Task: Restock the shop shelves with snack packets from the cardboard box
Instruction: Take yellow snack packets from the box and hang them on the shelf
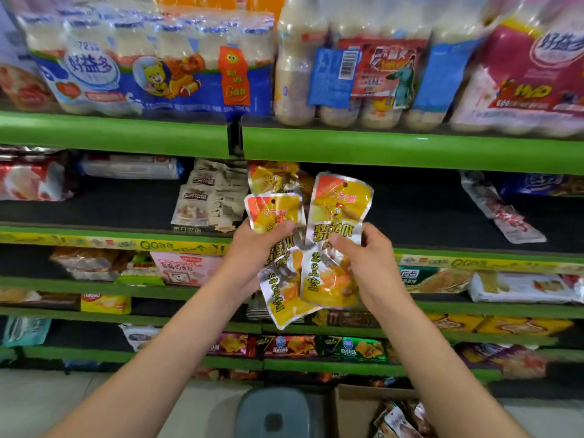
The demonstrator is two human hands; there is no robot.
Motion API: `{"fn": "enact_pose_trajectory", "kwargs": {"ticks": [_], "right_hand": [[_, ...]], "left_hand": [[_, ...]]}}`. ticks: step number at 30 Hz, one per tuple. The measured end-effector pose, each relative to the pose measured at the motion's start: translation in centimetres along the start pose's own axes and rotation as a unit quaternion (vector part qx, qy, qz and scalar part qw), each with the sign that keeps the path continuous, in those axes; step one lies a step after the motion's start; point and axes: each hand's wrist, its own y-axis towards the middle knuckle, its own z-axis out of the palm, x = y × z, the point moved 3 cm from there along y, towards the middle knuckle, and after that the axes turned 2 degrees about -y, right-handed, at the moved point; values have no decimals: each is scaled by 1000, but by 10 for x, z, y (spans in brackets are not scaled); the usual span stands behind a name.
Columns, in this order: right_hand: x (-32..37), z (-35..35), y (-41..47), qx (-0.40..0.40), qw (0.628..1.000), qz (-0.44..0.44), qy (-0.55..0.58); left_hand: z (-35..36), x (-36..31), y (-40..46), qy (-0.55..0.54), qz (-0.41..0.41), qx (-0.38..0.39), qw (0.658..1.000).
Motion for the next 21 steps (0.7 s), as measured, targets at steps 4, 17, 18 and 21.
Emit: {"fn": "enact_pose_trajectory", "kwargs": {"ticks": [4, 17, 18, 21], "right_hand": [[23, -49, 42, -38, 999, -26, -6], [29, -84, 168, 23, 998, 43, -40], [25, -84, 173, 24, 998, 49, -33], [13, -86, 182, 31, 996, 67, -52]], "left_hand": [[9, -5, 2, -10, 2, -62, 998], [19, -2, -10, 7, 11, -138, 990], [20, -2, -10, 10, 11, -140, 990], [21, -2, -9, 21, 16, -138, 990]]}}
